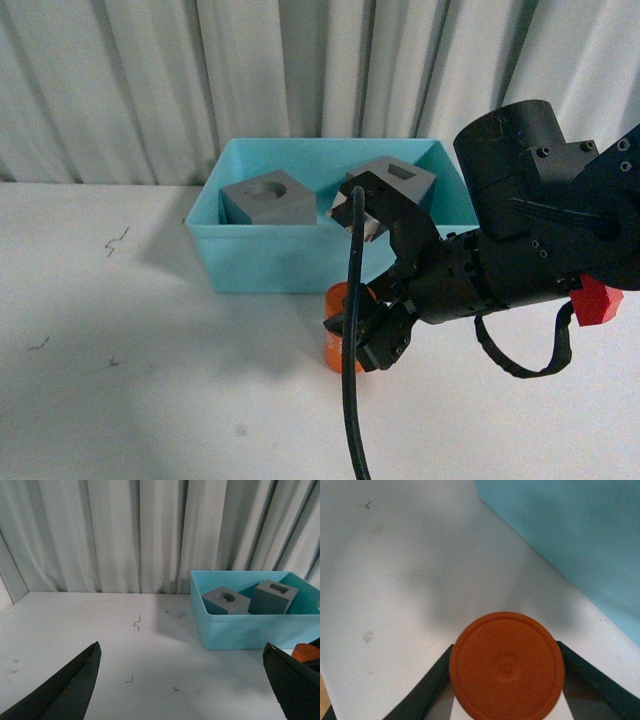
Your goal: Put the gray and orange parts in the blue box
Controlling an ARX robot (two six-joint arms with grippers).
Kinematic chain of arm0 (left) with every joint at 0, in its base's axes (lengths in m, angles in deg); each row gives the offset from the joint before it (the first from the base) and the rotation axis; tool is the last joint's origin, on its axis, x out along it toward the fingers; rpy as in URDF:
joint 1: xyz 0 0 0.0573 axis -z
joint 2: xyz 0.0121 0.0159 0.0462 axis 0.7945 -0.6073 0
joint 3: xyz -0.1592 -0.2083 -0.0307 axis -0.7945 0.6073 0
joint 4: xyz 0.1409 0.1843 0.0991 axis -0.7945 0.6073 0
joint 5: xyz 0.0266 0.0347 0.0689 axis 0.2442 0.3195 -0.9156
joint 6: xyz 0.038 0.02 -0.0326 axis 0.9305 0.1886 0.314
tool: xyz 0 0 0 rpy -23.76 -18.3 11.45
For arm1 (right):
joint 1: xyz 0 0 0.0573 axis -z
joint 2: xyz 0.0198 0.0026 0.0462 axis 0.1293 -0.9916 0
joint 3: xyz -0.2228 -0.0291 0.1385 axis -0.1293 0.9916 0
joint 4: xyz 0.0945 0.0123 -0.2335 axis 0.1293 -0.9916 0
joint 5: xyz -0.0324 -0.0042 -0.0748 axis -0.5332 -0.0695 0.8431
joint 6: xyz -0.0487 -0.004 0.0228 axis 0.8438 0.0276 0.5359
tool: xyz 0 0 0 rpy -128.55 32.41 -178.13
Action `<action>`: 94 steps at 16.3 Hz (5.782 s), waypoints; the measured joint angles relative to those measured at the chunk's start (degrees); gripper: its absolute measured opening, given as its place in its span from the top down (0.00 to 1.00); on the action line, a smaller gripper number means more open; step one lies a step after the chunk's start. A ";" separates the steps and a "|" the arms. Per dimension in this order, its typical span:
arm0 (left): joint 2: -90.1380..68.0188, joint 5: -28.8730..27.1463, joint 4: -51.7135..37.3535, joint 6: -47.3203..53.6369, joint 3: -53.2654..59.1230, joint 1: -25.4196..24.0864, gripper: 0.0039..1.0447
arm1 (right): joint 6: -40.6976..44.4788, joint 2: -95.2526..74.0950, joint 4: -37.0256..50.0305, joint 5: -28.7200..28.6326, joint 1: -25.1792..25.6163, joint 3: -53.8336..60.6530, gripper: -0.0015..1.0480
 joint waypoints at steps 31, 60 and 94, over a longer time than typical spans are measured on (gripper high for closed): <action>0.00 0.00 0.00 0.00 0.00 0.00 0.06 | -10.47 -6.49 -1.51 0.81 7.06 -28.98 0.55; 0.00 0.00 0.00 0.00 0.00 0.00 0.06 | -10.95 -18.62 -5.97 3.41 5.29 -43.50 0.06; 0.00 0.00 0.00 0.00 0.00 0.00 0.06 | -22.99 50.05 53.92 29.66 19.50 56.96 0.78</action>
